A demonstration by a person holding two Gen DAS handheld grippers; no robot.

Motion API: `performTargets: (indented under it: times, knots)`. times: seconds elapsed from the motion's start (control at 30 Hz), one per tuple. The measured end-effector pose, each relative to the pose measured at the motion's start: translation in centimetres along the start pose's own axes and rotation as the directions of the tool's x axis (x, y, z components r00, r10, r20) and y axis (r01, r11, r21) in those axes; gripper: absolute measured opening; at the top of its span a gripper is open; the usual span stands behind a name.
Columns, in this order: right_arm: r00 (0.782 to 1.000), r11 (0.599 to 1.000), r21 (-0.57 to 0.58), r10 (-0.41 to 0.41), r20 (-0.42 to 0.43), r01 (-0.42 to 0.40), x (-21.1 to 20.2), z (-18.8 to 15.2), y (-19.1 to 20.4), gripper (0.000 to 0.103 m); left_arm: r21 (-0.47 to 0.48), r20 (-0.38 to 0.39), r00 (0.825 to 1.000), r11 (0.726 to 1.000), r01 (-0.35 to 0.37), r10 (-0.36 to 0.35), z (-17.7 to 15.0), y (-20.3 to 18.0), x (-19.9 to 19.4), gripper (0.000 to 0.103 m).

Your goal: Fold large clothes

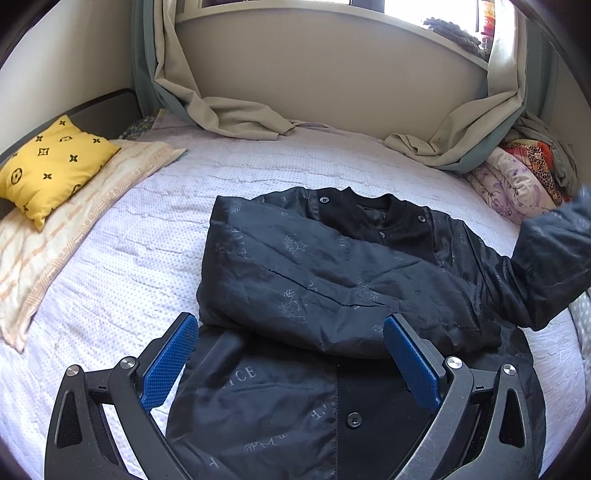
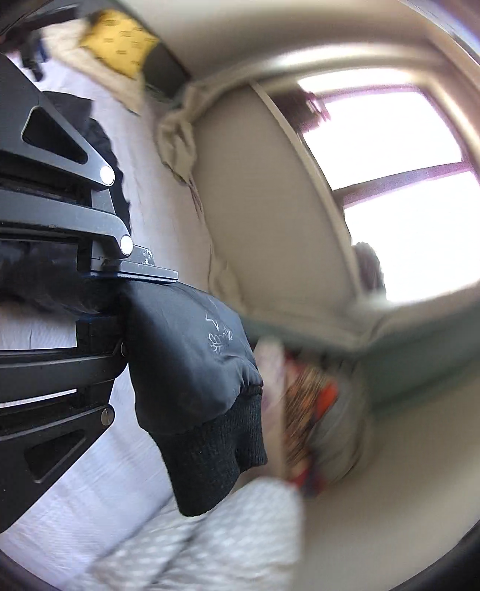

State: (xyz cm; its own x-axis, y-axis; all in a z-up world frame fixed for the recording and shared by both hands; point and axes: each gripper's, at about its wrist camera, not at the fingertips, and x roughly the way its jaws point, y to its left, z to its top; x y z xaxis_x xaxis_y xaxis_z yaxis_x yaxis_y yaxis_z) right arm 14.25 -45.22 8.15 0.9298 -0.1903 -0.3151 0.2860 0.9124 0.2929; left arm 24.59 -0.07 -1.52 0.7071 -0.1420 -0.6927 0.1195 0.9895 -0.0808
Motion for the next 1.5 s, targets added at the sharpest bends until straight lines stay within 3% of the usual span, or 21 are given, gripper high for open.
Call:
performTargets:
  times: [0.17, 0.37, 0.53, 0.77, 0.83, 0.87, 0.9, 0.97, 1.07, 1.13, 1.2, 1.3, 1.37, 1.5]
  knots:
    - [0.991, 0.982, -0.132, 0.130, -0.037, -0.134, -0.1, -1.9, 7.0, 0.009, -0.015, 0.003, 1.000, 1.000, 0.005, -0.005, 0.1, 0.1, -0.1, 0.102]
    - [0.980, 0.932, -0.312, 0.149, -0.136, -0.185, 1.9, -6.8, 14.2, 0.009, -0.043, -0.011, 1.000, 0.999, 0.021, -0.021, 0.2, 0.7, 0.3, 0.102]
    - [0.971, 0.818, -0.535, 0.113, -0.209, -0.210, 2.9, -12.7, 20.3, 0.009, -0.089, -0.018, 0.999, 0.996, 0.027, -0.029, 0.5, 1.8, 0.4, 0.102]
    - [0.945, 0.714, -0.644, 0.073, -0.319, -0.273, 4.7, -19.6, 23.3, 0.010, -0.185, -0.027, 0.998, 0.981, 0.056, -0.062, 0.9, 4.2, 0.4, 0.102]
    - [0.924, 0.700, -0.637, 0.085, -0.374, -0.322, 4.8, -20.8, 23.6, 0.030, -0.216, -0.033, 0.996, 0.974, 0.073, -0.082, 1.1, 4.9, 0.5, 0.102]
    - [0.908, 0.698, -0.622, 0.099, -0.407, -0.355, 4.8, -21.3, 23.7, 0.049, -0.236, -0.032, 0.995, 0.968, 0.081, -0.091, 1.2, 5.3, 0.4, 0.102]
    - [0.899, 0.700, -0.609, 0.112, -0.423, -0.373, 4.7, -21.5, 23.8, 0.059, -0.251, -0.030, 0.995, 0.964, 0.089, -0.100, 1.2, 5.7, 0.4, 0.102]
    - [0.877, 0.714, -0.563, 0.150, -0.457, -0.416, 4.2, -21.5, 23.5, 0.063, -0.273, -0.028, 0.993, 0.956, 0.105, -0.117, 1.5, 6.1, 0.3, 0.102]
    - [0.822, 0.761, -0.435, 0.219, -0.526, -0.481, 3.9, -20.3, 22.4, 0.064, -0.294, -0.030, 0.986, 0.945, 0.145, -0.161, 1.6, 6.5, 0.2, 0.102]
    - [0.806, 0.803, -0.346, 0.256, -0.533, -0.485, 3.6, -18.6, 21.0, 0.066, -0.305, -0.032, 0.982, 0.938, 0.167, -0.186, 1.6, 6.7, 0.2, 0.102]
    - [0.811, 0.844, -0.269, 0.281, -0.514, -0.464, 3.5, -16.5, 19.5, 0.071, -0.314, -0.037, 0.977, 0.931, 0.189, -0.211, 1.6, 6.7, 0.4, 0.102]
    - [0.848, 0.902, -0.183, 0.277, -0.453, -0.392, 3.0, -12.7, 16.9, 0.078, -0.325, -0.049, 0.968, 0.921, 0.217, -0.245, 1.4, 6.4, 0.8, 0.101]
    - [0.869, 0.924, -0.140, 0.272, -0.414, -0.356, 2.7, -10.3, 15.1, 0.079, -0.325, -0.060, 0.964, 0.918, 0.225, -0.258, 1.2, 6.1, 1.3, 0.101]
    - [0.889, 0.950, -0.073, 0.255, -0.380, -0.304, 3.4, -7.7, 11.8, 0.081, -0.328, -0.112, 0.952, 0.915, 0.234, -0.284, 0.4, 5.3, 3.1, 0.097]
